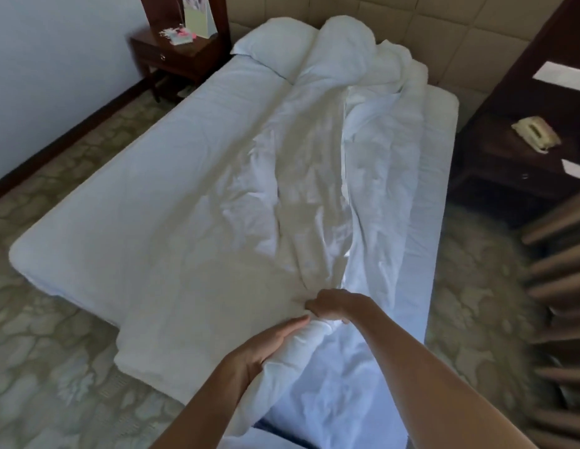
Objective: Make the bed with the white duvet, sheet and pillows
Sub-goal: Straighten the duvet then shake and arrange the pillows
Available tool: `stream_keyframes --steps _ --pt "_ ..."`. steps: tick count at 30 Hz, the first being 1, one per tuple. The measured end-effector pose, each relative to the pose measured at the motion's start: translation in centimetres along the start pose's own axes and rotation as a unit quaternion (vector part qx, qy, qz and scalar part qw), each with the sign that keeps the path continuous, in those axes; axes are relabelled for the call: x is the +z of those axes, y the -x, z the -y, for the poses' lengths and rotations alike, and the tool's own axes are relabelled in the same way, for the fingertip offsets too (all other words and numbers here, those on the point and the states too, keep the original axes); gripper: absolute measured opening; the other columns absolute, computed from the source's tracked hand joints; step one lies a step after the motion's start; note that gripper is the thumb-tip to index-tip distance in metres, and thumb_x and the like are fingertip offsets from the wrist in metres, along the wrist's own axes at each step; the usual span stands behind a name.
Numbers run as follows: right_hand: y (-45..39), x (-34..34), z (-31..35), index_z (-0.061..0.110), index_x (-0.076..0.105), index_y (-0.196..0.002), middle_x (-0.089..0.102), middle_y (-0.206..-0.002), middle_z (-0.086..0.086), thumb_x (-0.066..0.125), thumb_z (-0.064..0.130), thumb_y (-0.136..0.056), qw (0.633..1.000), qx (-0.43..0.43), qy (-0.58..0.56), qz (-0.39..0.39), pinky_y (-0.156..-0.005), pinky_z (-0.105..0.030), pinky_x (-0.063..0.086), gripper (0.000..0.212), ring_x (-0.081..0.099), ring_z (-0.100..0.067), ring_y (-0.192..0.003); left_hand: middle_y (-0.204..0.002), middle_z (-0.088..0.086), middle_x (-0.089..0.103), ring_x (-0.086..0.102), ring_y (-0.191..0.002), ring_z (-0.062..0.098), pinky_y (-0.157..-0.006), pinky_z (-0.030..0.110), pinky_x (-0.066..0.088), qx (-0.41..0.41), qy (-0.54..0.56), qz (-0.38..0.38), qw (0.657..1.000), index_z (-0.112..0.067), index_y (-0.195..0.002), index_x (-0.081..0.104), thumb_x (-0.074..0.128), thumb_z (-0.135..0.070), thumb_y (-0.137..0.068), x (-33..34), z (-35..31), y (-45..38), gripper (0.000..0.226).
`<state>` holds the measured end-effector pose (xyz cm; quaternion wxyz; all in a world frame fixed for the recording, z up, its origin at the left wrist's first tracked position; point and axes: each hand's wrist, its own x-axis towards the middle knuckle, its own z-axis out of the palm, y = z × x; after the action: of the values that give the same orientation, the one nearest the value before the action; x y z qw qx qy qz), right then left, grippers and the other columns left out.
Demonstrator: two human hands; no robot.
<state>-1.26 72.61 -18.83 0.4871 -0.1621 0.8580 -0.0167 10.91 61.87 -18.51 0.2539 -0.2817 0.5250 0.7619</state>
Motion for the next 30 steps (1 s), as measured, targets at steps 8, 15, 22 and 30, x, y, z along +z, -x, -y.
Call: stream_keyframes --steps 8,15,22,30 --pt "2.1 1.6 -4.5 0.008 0.051 -0.132 0.054 -0.125 -0.018 0.034 0.047 -0.097 0.995 0.064 -0.074 -0.013 -0.07 -0.034 0.049 0.055 0.055 -0.026 -0.069 -0.093 -0.008 0.077 0.072 -0.084 0.001 -0.066 0.009 0.051 0.007 0.015 0.052 0.999 -0.016 -0.101 0.068 0.055 -0.017 -0.097 2.4 2.8 -1.4 0.014" --pt "2.7 2.1 -9.0 0.009 0.052 -0.129 0.057 -0.124 -0.015 0.036 0.045 -0.097 0.997 0.064 -0.044 -0.029 -0.075 -0.035 0.05 0.051 0.055 -0.028 -0.087 -0.114 -0.007 0.072 0.067 -0.107 0.007 -0.091 0.018 0.047 -0.013 -0.065 0.093 0.993 -0.017 -0.122 0.065 0.061 -0.03 -0.093 5.8 3.4 -2.3 0.032" --pt "0.8 2.9 -12.8 0.013 0.056 -0.099 0.056 -0.094 -0.008 0.038 0.047 -0.093 0.998 -0.03 -0.024 -0.043 -0.076 -0.036 0.042 0.039 0.055 -0.026 -0.086 -0.1 -0.004 0.068 0.063 -0.086 0.008 -0.079 0.02 0.049 -0.027 -0.303 0.023 0.952 -0.025 -0.103 0.064 0.067 -0.062 -0.079 9.2 4.5 -3.1 0.044" --pt "3.2 2.3 -16.1 0.017 0.055 -0.098 0.053 -0.104 -0.011 0.026 0.046 -0.085 0.98 -0.159 0.116 -0.013 -0.083 -0.037 0.04 0.044 0.054 -0.036 -0.112 -0.07 -0.008 0.064 0.059 -0.063 0.004 -0.063 0.019 0.046 0.061 -0.355 -0.142 0.922 -0.028 -0.076 0.064 0.071 -0.043 -0.085 16.4 8.2 0.0 0.019"
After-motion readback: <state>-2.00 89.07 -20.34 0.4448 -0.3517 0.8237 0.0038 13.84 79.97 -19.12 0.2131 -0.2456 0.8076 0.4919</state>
